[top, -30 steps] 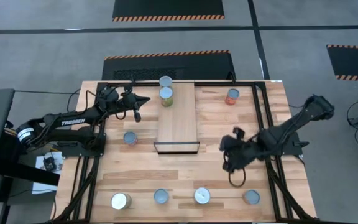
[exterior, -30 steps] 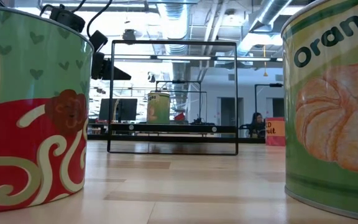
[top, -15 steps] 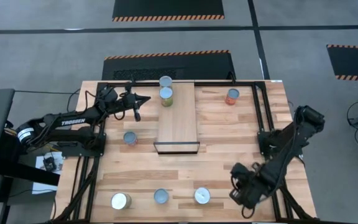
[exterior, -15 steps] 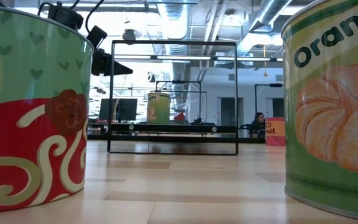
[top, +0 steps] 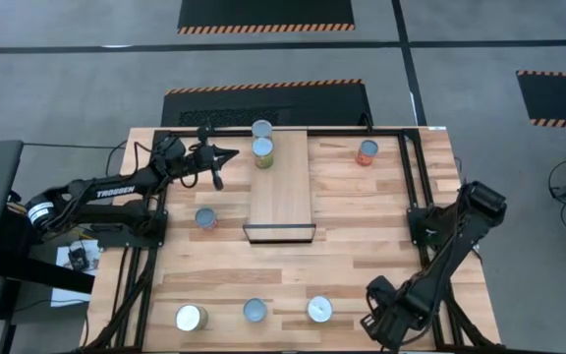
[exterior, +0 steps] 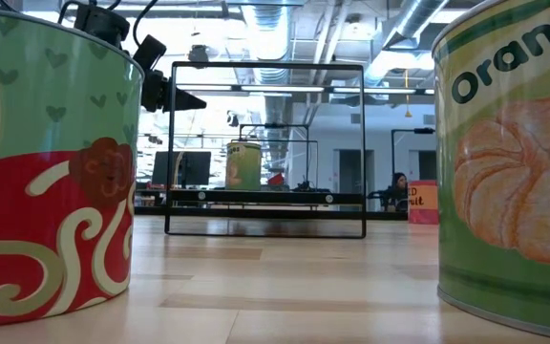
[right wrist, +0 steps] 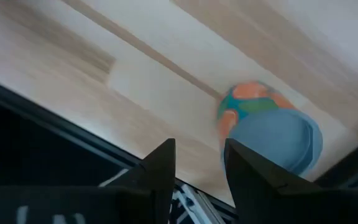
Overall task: Pick and place cans onto a shelf
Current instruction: Put the canned oranges on the shelf
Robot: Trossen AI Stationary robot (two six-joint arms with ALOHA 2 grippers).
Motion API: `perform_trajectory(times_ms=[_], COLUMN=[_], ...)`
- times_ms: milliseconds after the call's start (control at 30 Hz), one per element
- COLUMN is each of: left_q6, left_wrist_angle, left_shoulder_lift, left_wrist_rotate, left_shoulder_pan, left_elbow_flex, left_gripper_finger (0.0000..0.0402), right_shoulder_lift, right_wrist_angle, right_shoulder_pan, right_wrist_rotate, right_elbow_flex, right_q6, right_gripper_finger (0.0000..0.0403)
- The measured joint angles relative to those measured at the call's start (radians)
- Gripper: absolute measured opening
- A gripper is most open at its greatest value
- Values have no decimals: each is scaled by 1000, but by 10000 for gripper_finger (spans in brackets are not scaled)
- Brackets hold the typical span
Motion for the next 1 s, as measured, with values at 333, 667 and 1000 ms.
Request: perform_trajectory(times_ms=[333, 667, 1000], left_q6=[-1, 18, 18], left_wrist_angle=[2, 10, 11], left_shoulder_lift=[0, 0, 0], left_wrist_rotate=[0, 0, 0], left_shoulder_pan=[0, 0, 0], left_elbow_flex=[0, 0, 0], left_gripper_finger=[0, 0, 0], right_shoulder_lift=[67, 67, 70], right_wrist_angle=[24, 12, -123], right_shoulder_pan=[0, -1, 2], right_wrist_rotate=[-88, -92, -104], right_elbow_flex=[3, 3, 90], right_q6=[39, 50, 39], right_gripper_finger=[130, 108, 163])
